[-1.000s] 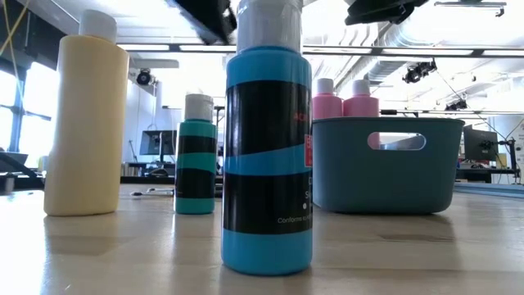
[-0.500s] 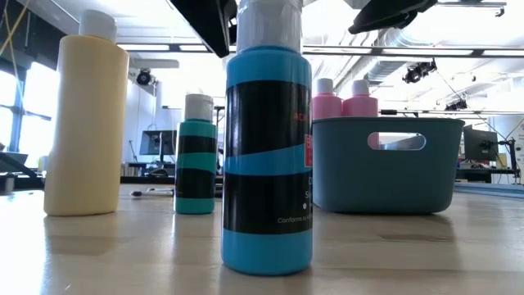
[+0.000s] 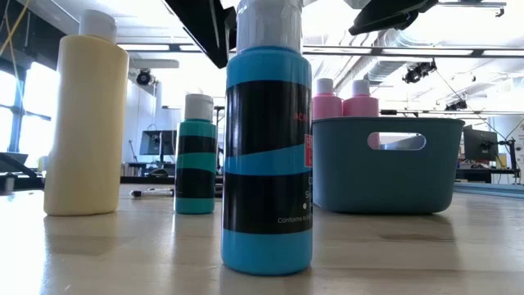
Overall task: Pick & Place Paint Supplies
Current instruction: Move the small blue and black paint bottle to the center of the table
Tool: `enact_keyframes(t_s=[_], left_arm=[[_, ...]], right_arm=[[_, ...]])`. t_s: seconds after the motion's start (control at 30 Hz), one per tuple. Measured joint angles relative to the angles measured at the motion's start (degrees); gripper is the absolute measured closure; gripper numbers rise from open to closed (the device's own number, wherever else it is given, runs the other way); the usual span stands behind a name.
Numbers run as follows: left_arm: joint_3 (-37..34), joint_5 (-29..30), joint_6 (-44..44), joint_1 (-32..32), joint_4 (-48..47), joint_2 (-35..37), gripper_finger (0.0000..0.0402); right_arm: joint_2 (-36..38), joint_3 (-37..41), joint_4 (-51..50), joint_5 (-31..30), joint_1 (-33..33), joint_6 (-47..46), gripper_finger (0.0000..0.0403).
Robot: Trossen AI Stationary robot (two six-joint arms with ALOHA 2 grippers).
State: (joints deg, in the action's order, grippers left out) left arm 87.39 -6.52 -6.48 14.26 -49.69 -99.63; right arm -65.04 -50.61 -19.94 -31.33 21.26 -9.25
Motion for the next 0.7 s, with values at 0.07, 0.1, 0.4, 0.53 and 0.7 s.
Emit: enact_keyframes(t_s=[0.07, 0.1, 0.4, 0.53, 0.7], left_arm=[[0.00, 0.00, -0.02, 0.01, -0.30, 0.00, 0.0259], [0.00, 0.00, 0.00, 0.02, -0.40, 0.00, 0.0249], [-0.02, 0.04, -0.01, 0.02, -0.99, 0.00, 0.0220], [-0.04, 0.06, -0.02, 0.02, -0.23, -0.99, 0.0220], [0.00, -0.19, -0.01, 0.02, 0.37, -3.23, 0.0220]], right_arm=[[0.00, 0.00, 0.00, 0.00, 0.00, -0.01, 0.0241], [0.00, 0.00, 0.00, 0.00, 0.00, -0.01, 0.0241], [0.00, 0.00, -0.02, 0.01, 0.00, -0.01, 0.0241], [0.00, 0.00, -0.02, 0.00, 0.00, -0.01, 0.0241], [-0.01, 0.00, -0.10, 0.07, 0.00, -0.01, 0.0241]])
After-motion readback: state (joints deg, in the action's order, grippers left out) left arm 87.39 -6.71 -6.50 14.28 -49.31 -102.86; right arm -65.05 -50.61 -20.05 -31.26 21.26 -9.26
